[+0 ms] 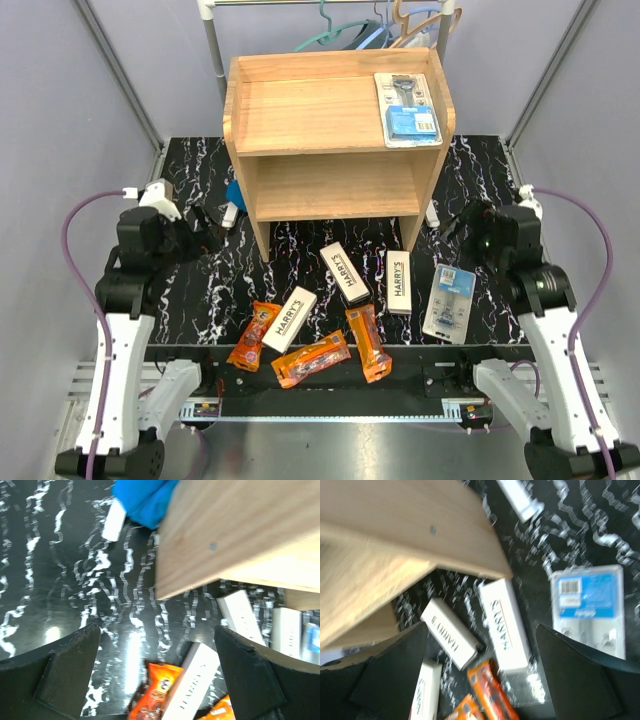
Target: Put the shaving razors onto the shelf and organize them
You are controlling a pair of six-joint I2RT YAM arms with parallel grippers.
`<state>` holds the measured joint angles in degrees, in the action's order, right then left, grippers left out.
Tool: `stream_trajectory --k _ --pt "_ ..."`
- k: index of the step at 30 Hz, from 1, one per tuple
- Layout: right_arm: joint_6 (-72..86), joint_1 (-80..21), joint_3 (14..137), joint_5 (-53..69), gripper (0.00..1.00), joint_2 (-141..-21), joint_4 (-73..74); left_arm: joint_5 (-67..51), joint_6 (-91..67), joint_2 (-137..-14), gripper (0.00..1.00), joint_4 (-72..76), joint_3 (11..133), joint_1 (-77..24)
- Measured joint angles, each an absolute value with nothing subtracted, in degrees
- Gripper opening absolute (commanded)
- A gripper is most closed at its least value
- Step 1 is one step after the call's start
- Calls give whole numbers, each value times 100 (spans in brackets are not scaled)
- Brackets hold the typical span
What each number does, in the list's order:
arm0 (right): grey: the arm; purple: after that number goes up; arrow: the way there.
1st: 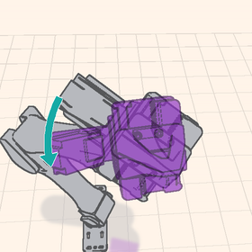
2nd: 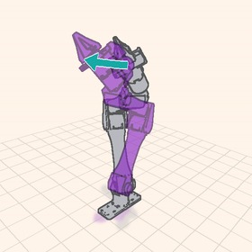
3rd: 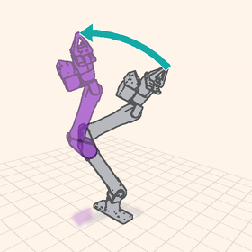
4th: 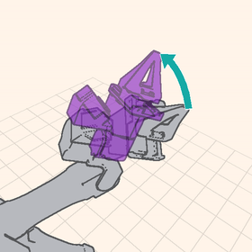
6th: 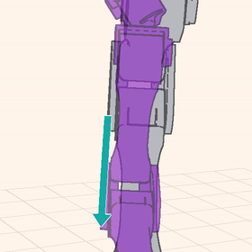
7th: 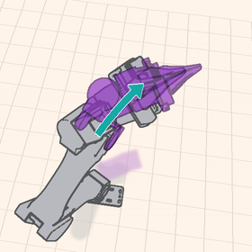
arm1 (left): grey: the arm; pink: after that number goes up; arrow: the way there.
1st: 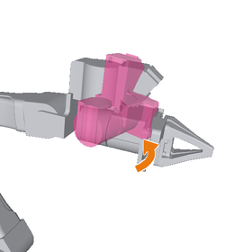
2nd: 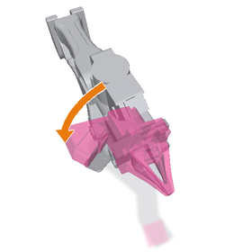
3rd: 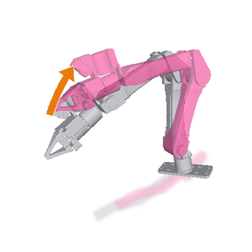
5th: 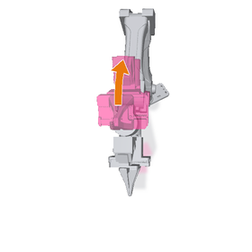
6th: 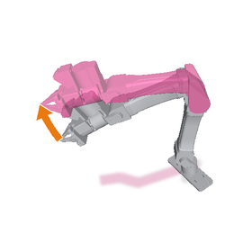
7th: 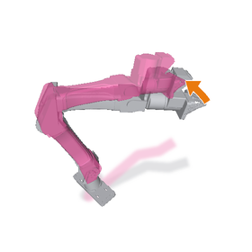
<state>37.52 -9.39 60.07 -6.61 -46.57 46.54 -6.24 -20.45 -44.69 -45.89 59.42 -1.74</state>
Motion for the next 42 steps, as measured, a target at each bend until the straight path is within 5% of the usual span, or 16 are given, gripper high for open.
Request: stream_trajectory --k 28,42 --pt "4270 -939 5050 1061 100 -3568 5990 -1944 -1680 -4692 99 -5028 6228 -565" --pt "4270 -939 4694 1695 100 -3509 5992 -1164 -1988 -4960 99 -5262 5771 -2681"
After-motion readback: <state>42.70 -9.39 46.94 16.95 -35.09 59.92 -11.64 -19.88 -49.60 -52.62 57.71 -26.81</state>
